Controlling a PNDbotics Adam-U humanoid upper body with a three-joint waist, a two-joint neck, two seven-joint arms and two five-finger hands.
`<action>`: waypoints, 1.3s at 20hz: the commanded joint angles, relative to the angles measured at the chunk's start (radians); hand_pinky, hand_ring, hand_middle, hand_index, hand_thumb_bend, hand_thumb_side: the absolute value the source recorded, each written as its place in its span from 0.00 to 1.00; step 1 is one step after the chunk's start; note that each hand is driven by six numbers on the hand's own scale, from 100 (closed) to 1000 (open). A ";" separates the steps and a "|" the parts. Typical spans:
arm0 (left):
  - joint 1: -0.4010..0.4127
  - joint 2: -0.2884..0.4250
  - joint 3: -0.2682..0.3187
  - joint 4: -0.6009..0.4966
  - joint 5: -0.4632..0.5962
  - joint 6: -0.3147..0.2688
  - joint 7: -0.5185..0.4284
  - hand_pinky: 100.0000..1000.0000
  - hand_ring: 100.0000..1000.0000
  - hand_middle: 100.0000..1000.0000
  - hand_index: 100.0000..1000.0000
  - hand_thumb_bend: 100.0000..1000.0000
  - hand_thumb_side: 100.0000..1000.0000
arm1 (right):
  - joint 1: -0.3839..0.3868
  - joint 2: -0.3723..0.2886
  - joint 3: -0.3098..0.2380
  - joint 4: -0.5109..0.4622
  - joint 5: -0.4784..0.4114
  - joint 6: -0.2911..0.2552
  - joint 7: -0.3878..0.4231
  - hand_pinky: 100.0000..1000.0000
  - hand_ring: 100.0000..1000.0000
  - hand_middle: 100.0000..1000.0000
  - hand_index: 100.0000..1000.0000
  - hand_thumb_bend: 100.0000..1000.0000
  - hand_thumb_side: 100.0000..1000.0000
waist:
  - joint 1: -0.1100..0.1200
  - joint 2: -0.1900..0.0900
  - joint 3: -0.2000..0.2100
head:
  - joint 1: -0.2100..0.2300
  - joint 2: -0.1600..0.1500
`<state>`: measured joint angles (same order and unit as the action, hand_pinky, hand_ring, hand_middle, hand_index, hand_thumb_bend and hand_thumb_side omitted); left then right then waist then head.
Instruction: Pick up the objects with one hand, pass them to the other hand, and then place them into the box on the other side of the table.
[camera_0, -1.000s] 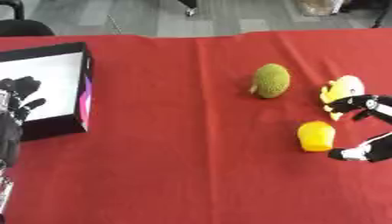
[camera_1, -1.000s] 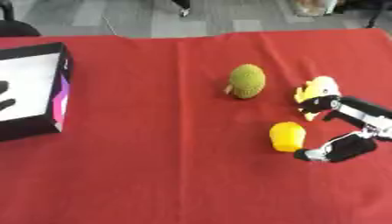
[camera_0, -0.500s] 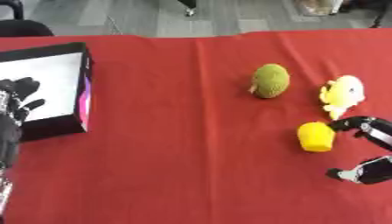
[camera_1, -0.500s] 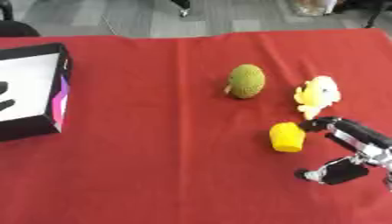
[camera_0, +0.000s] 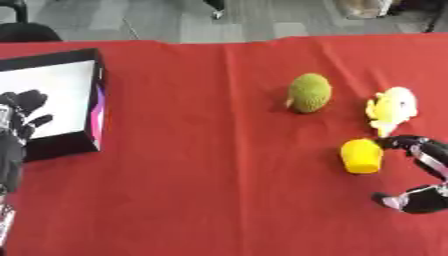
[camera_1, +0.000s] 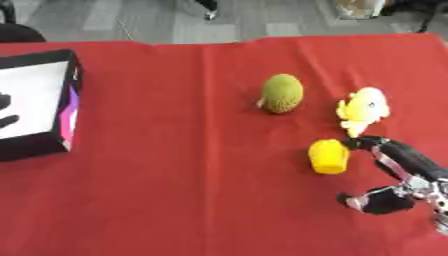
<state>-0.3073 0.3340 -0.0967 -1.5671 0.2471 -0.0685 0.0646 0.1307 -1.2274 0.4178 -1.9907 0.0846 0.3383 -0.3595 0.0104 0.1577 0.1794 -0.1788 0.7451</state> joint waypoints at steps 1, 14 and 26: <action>-0.007 0.031 -0.001 -0.009 -0.006 -0.001 -0.004 0.81 0.90 0.71 0.77 0.03 0.84 | -0.017 -0.012 0.008 -0.009 0.006 0.022 -0.042 0.79 0.88 0.78 0.88 0.42 0.07 | -0.010 -0.007 0.001 | -0.013 -0.008; -0.012 0.022 -0.007 -0.011 -0.005 0.000 -0.010 0.81 0.90 0.71 0.77 0.03 0.84 | -0.045 0.010 0.025 -0.009 -0.061 0.061 -0.042 0.78 0.86 0.75 0.86 0.41 0.05 | -0.004 -0.004 0.013 | -0.024 -0.009; -0.013 0.017 -0.011 -0.013 -0.004 0.002 -0.015 0.81 0.90 0.71 0.77 0.03 0.84 | -0.062 0.036 0.004 -0.009 -0.093 0.117 -0.052 0.76 0.81 0.71 0.81 0.35 0.00 | 0.004 -0.001 0.015 | -0.011 -0.015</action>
<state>-0.3076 0.3334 -0.1087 -1.5670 0.2454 -0.0647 0.0523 0.0776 -1.1737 0.4396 -1.9907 -0.0022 0.4472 -0.4076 0.0108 0.1577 0.1931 -0.1931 0.7439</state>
